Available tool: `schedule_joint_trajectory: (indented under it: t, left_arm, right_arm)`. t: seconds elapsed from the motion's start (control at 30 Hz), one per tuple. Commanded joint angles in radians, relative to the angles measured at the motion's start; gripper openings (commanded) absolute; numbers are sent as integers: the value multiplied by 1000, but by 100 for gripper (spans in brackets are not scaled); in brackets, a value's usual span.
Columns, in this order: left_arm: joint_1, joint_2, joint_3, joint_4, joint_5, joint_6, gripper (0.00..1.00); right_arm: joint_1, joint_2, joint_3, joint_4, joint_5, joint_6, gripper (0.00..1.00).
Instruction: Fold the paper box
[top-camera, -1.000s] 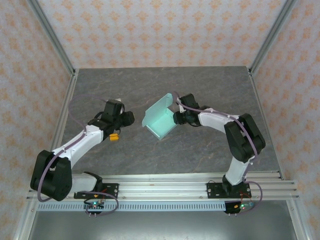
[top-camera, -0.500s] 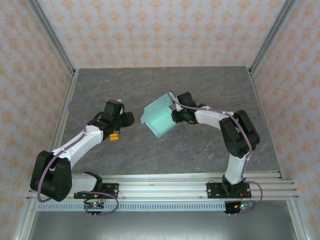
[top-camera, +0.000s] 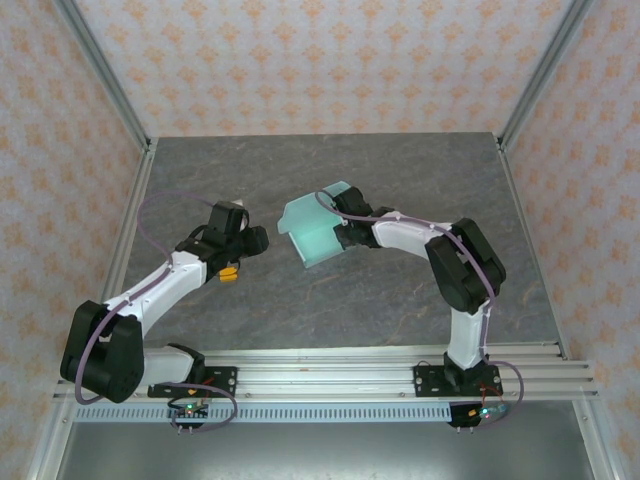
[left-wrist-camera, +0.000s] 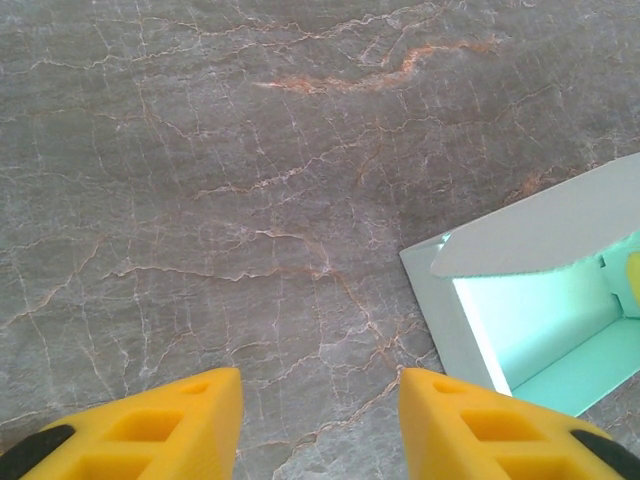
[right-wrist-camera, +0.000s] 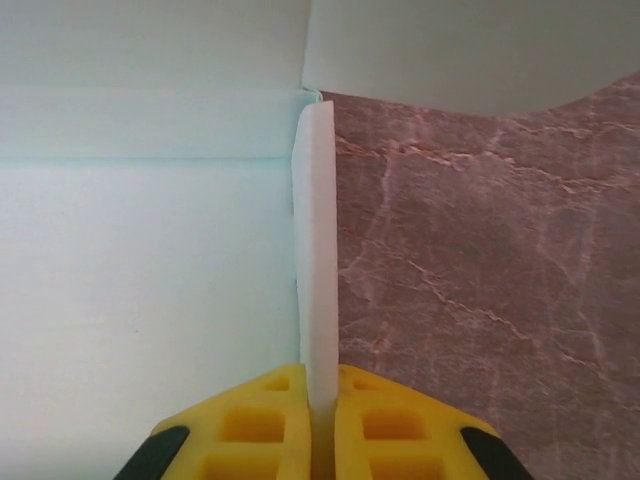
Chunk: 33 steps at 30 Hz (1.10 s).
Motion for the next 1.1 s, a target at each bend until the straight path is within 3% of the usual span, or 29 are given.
schedule_joint_trajectory:
  t: [0.0, 0.2, 0.4, 0.7, 1.07]
  left_arm:
    - [-4, -5, -13, -24, 9, 24, 45]
    - [-5, -7, -22, -18, 20, 16, 45]
    - [-6, -8, -23, -18, 26, 13, 45]
    - [-6, -1, -18, -18, 36, 18, 45]
    - [-9, 21, -21, -3, 51, 30, 46]
  right_arm:
    - [9, 38, 21, -121, 169, 26, 6]
    - [16, 40, 26, -167, 253, 82, 5]
    - [17, 9, 16, -163, 211, 130, 7]
    - [17, -60, -18, -153, 179, 328, 13]
    - [17, -153, -129, -41, 71, 449, 33]
